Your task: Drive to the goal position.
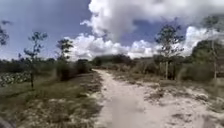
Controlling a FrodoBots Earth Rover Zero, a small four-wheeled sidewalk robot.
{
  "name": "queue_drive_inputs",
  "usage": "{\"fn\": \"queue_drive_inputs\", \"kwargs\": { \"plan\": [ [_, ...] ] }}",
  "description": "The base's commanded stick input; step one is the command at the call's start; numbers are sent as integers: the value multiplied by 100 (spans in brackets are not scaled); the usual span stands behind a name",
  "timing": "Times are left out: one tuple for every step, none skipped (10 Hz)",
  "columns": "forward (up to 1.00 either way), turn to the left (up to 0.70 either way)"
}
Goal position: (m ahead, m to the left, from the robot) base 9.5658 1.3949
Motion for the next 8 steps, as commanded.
{"fn": "queue_drive_inputs", "kwargs": {
  "plan": [
    [85, 0],
    [85, 0],
    [85, 0],
    [85, 0],
    [85, 0],
    [85, 0],
    [85, 0],
    [85, 0]
  ]
}}
